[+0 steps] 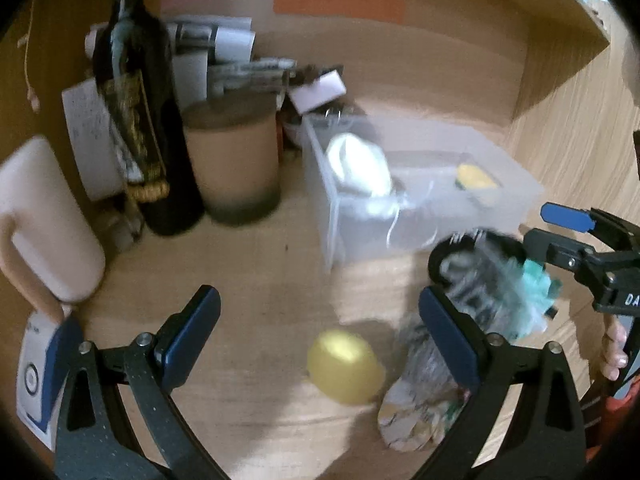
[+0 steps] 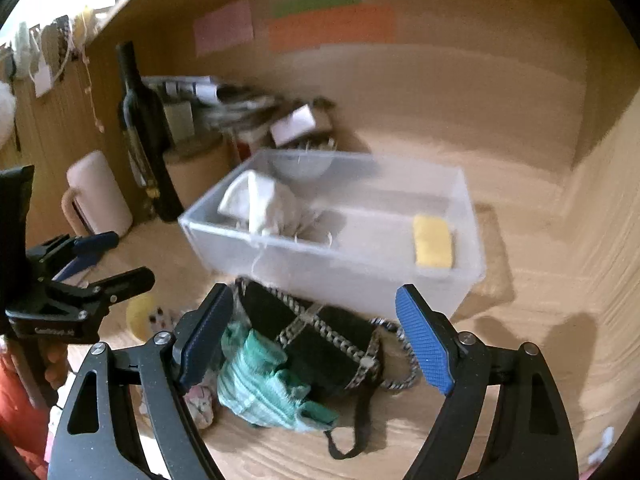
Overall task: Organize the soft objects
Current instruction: 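Grasp the yellow ball with the left tool while the right tool grasps the black chain bag, then lower the yellow ball into the bin with the left tool while the right tool drops the black bag in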
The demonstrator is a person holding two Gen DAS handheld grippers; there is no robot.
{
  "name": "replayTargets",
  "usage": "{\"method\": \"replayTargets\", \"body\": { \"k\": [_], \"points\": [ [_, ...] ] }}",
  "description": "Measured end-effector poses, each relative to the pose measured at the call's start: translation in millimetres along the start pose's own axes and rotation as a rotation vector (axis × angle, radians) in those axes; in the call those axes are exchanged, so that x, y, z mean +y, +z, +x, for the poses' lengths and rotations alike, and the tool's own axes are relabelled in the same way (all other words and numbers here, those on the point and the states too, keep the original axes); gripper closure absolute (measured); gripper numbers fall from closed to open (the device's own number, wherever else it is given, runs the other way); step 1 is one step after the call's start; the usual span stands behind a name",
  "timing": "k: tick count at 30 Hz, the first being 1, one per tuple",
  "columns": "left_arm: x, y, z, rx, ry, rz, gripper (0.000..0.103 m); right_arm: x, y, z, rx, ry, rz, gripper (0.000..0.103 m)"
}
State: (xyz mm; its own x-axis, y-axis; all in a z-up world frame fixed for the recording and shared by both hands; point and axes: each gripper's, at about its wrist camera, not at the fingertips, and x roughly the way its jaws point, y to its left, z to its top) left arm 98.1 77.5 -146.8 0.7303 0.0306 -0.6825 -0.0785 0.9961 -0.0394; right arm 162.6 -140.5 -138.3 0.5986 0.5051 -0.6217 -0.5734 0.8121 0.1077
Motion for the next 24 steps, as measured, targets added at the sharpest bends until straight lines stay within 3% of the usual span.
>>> {"method": "replayTargets", "body": {
  "k": [5, 7, 9, 13, 17, 24],
  "points": [
    [-2, -16, 1, 0.026, -0.006, -0.002, 0.002, 3, -8, 10, 0.046, 0.011, 0.002, 0.023],
    [-3, -20, 2, 0.028, -0.009, -0.003, 0.003, 5, -9, 12, 0.056, 0.014, 0.001, 0.031],
    [-4, -23, 3, 0.041, -0.021, -0.001, 0.017, 4, -8, 14, 0.071, 0.028, 0.003, 0.044],
    [-6, -27, 7, 0.066, -0.048, 0.006, 0.033, 3, -7, 18, 0.094, 0.064, 0.011, 0.061],
    [-7, -29, 9, 0.090, -0.082, 0.007, 0.060, 6, -5, 19, 0.096, 0.068, -0.004, 0.082],
    [-6, -24, 4, 0.057, -0.080, 0.002, 0.061, 6, -3, 7, 0.048, 0.065, -0.003, 0.089]
  ]
}}
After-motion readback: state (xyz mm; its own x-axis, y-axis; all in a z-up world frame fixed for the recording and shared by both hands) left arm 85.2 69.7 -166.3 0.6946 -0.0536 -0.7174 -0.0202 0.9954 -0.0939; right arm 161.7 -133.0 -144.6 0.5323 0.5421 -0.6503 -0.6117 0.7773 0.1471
